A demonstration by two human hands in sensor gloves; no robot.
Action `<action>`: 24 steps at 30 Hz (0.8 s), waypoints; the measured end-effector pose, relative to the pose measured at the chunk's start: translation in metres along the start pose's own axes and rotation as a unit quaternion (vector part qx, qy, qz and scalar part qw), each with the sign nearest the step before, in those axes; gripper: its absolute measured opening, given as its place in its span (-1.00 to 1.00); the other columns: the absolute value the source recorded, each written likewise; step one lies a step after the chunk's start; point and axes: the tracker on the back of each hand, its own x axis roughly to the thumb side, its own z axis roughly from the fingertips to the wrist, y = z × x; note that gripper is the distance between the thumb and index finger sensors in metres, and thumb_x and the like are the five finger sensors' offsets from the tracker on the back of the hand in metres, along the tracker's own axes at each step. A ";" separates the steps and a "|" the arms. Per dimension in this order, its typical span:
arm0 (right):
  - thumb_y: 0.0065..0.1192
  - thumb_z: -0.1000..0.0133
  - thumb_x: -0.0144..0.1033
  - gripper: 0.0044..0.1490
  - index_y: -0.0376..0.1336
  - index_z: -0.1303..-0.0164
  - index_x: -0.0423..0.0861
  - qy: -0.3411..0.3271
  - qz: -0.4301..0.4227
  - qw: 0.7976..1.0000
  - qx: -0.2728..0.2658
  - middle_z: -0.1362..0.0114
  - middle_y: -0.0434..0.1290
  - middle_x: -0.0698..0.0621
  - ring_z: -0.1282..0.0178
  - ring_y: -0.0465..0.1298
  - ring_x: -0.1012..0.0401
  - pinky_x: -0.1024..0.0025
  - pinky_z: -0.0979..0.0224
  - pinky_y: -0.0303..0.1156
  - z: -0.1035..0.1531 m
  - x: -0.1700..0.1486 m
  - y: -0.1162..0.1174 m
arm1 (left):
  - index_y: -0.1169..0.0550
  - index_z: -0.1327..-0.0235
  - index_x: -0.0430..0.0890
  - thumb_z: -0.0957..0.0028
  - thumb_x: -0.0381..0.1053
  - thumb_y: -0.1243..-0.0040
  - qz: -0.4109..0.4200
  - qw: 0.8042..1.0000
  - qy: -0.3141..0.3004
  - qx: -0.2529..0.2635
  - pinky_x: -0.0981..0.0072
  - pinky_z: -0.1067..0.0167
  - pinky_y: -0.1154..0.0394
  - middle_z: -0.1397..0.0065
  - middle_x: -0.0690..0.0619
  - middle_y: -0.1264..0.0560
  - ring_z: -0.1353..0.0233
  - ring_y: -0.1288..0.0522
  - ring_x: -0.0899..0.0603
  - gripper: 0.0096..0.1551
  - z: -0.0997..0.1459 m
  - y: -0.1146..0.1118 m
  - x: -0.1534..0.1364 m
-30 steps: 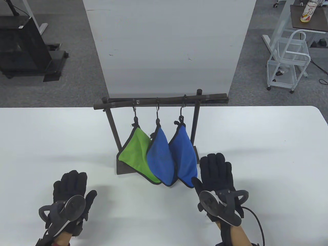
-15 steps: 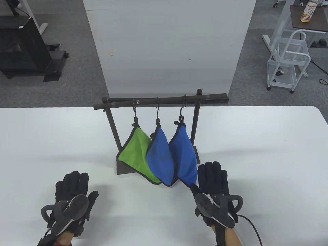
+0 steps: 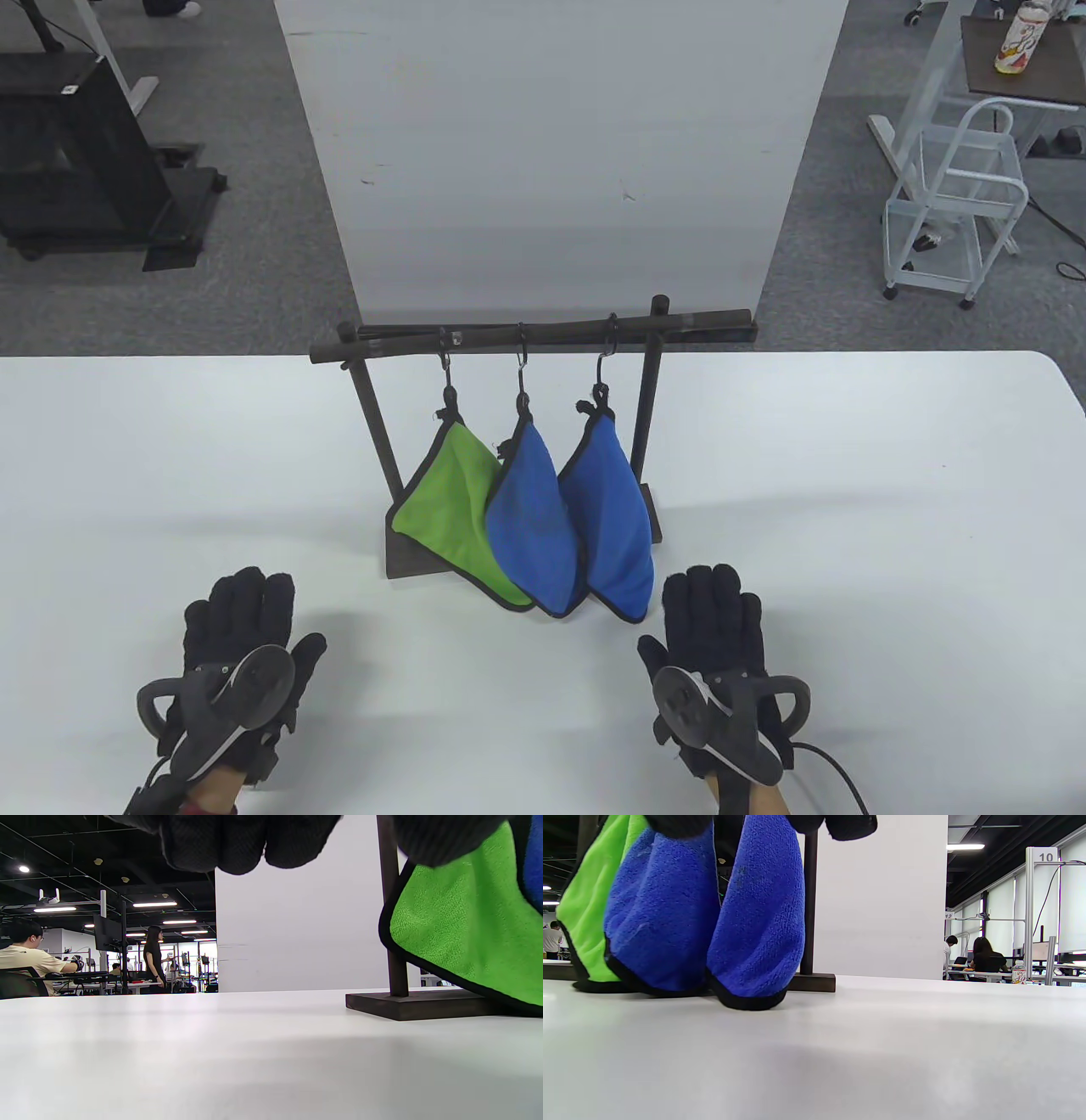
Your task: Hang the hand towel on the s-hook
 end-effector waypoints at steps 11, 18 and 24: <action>0.06 -0.08 0.20 -0.06 0.00 -0.59 -0.05 -0.003 0.000 1.000 -0.014 -0.71 0.03 -0.16 -0.70 -0.06 -0.15 -0.11 -0.57 -0.03 0.005 -0.004 -0.004 | -0.23 -0.51 0.04 0.13 0.42 -0.01 -0.001 1.000 0.002 0.007 -0.20 -0.54 -0.05 -0.66 -0.11 -0.16 -0.64 -0.18 -0.31 -0.07 0.002 0.001 0.003; 0.05 -0.09 0.20 -0.06 -0.02 -0.60 -0.04 -0.019 0.000 1.000 -0.010 -0.71 0.02 -0.15 -0.71 -0.07 -0.15 -0.11 -0.58 -0.03 0.008 0.003 -0.005 | -0.23 -0.51 0.05 0.13 0.42 -0.01 -0.002 1.000 0.003 0.001 -0.20 -0.54 -0.05 -0.66 -0.11 -0.16 -0.64 -0.18 -0.31 -0.07 0.001 -0.002 0.004; 0.06 -0.09 0.20 -0.06 -0.02 -0.60 -0.04 -0.018 -0.012 1.000 -0.012 -0.71 0.02 -0.16 -0.71 -0.07 -0.15 -0.11 -0.58 -0.03 0.010 0.000 -0.006 | -0.23 -0.51 0.05 0.13 0.42 -0.01 -0.004 1.000 0.001 -0.004 -0.20 -0.54 -0.04 -0.66 -0.11 -0.16 -0.64 -0.17 -0.31 -0.07 0.000 -0.004 0.007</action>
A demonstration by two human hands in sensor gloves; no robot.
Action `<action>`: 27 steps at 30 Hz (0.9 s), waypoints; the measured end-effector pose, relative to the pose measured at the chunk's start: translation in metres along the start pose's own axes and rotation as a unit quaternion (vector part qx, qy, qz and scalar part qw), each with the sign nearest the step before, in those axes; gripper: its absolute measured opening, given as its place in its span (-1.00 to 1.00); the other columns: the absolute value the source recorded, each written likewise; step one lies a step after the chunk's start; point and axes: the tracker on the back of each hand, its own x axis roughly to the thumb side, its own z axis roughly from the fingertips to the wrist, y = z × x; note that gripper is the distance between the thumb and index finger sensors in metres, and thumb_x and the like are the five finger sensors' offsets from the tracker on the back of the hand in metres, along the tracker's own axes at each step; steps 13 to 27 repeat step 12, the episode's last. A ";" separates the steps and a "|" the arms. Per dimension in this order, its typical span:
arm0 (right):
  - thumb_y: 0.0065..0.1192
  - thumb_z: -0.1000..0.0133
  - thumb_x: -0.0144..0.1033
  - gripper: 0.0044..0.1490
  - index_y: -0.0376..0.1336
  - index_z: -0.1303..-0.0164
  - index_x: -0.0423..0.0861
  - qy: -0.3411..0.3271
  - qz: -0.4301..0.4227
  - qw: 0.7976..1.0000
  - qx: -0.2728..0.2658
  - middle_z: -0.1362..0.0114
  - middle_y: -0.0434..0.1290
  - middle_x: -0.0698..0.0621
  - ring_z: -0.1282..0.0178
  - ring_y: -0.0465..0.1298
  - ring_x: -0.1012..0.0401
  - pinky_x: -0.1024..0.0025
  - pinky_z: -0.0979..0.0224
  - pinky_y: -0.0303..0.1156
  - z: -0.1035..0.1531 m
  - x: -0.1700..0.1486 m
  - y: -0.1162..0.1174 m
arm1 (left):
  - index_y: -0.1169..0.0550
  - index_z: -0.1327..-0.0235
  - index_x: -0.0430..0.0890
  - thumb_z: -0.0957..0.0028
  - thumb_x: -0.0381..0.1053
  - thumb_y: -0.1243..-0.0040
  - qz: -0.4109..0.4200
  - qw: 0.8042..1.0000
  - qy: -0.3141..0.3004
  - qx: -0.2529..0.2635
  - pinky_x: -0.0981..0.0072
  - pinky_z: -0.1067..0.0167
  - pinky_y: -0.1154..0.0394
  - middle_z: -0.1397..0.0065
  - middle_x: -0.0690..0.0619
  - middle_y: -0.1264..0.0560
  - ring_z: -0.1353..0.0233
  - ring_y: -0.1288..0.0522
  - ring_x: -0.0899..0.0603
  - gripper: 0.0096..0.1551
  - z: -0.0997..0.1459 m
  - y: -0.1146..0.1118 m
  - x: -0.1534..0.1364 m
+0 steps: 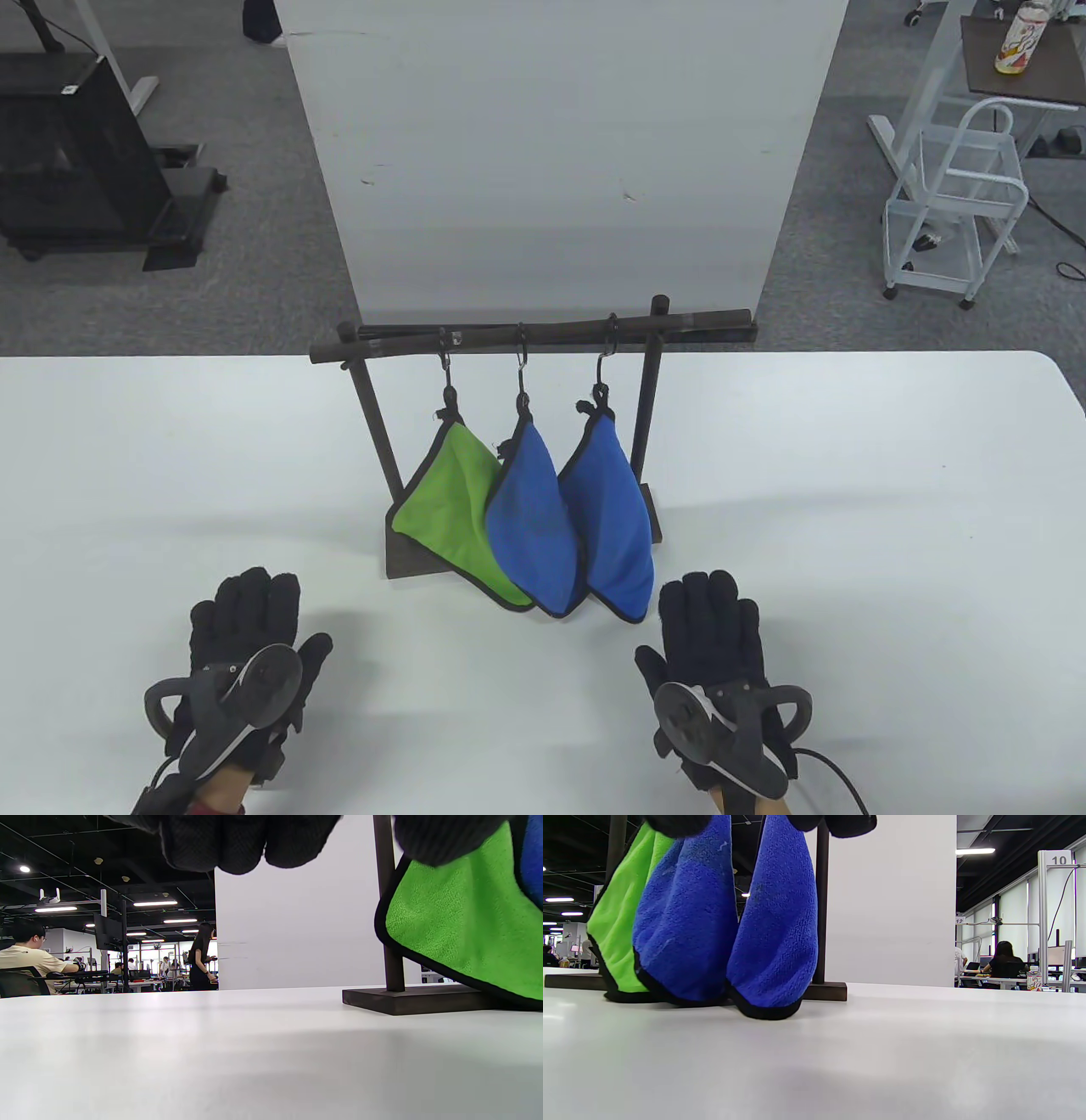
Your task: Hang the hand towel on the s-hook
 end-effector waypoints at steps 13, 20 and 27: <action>0.06 -0.09 0.20 -0.06 -0.01 -0.60 -0.04 -0.004 -0.007 1.000 0.001 -0.71 0.02 -0.16 -0.71 -0.07 -0.15 -0.11 -0.57 -0.03 0.001 0.000 0.000 | -0.23 -0.51 0.05 0.13 0.42 -0.01 0.004 1.000 -0.005 -0.006 -0.21 -0.54 -0.04 -0.66 -0.11 -0.16 -0.64 -0.17 -0.31 -0.07 0.001 -0.001 0.005; 0.06 -0.09 0.20 -0.06 -0.01 -0.60 -0.04 -0.004 -0.007 1.000 0.001 -0.71 0.02 -0.16 -0.71 -0.07 -0.15 -0.11 -0.57 -0.03 0.001 0.000 0.000 | -0.23 -0.51 0.05 0.13 0.42 -0.01 0.004 1.000 -0.005 -0.006 -0.21 -0.54 -0.04 -0.66 -0.11 -0.16 -0.64 -0.17 -0.31 -0.07 0.001 -0.001 0.005; 0.06 -0.09 0.20 -0.06 -0.01 -0.60 -0.04 -0.004 -0.007 1.000 0.001 -0.71 0.02 -0.16 -0.71 -0.07 -0.15 -0.11 -0.57 -0.03 0.001 0.000 0.000 | -0.23 -0.51 0.05 0.13 0.42 -0.01 0.004 1.000 -0.005 -0.006 -0.21 -0.54 -0.04 -0.66 -0.11 -0.16 -0.64 -0.17 -0.31 -0.07 0.001 -0.001 0.005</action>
